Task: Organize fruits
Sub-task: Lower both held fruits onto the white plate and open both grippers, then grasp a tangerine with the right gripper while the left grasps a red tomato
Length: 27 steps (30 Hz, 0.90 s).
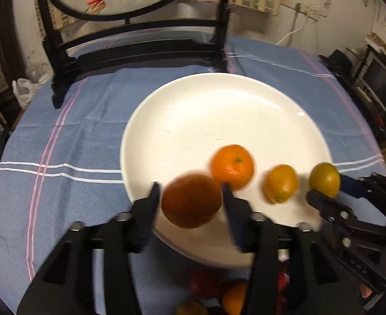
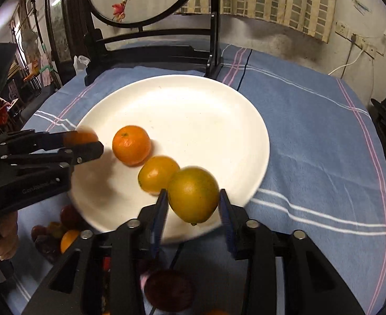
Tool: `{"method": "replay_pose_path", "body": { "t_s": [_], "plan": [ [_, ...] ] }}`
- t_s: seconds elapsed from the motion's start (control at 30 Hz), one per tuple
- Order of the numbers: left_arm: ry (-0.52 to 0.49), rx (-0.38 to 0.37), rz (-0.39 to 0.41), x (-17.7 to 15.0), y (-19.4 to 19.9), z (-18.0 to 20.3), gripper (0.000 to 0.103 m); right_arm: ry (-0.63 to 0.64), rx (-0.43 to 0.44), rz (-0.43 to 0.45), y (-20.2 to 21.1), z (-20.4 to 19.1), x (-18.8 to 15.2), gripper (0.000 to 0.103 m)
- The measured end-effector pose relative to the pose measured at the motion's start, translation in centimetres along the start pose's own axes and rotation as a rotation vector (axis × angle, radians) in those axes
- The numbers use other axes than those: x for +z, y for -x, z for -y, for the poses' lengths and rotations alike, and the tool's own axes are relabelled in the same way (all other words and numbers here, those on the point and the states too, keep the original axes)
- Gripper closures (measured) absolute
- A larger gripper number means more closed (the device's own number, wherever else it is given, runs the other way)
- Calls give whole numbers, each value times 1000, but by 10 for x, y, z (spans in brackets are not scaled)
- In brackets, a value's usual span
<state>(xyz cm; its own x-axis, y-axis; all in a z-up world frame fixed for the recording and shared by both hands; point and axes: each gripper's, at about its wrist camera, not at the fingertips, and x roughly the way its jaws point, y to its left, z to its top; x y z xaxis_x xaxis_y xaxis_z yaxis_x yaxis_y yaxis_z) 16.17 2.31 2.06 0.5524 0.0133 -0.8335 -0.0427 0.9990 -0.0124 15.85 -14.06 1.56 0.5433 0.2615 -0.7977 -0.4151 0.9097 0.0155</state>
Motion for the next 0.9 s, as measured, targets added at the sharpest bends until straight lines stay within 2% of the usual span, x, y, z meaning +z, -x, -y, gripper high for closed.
{"method": "replay_pose_path", "body": {
  "t_s": [0.03,0.07,0.1,0.17,0.27,0.4,0.43,0.5,0.7,0.9],
  "plan": [
    [7,7,6,2,0,-2,26,-4,-5,17,1,0,0,30],
    [19,-2,16,3,3,-6,24,-11,-5,44,4,0,0,28],
    [31,-11,21,3,7,-8,24,-21,7,76,11,1,-3,28],
    [62,-31,27,3,15,-14,18,-27,16,85,19,1,-7,28],
    [98,-45,45,-6,31,-22,14,-29,13,103,35,0,-19,27],
    [124,1,39,-34,49,-27,12,-48,9,119,60,4,-46,22],
    [128,-10,33,-41,52,-28,12,-55,6,118,65,5,-54,21],
    [134,-36,15,-60,59,-30,12,-73,7,112,75,5,-73,21],
    [112,4,53,-109,83,-30,12,-82,65,80,96,-11,-122,21],
    [86,-4,75,-156,99,-31,7,-55,59,1,91,-40,-156,21]
  ]
}}
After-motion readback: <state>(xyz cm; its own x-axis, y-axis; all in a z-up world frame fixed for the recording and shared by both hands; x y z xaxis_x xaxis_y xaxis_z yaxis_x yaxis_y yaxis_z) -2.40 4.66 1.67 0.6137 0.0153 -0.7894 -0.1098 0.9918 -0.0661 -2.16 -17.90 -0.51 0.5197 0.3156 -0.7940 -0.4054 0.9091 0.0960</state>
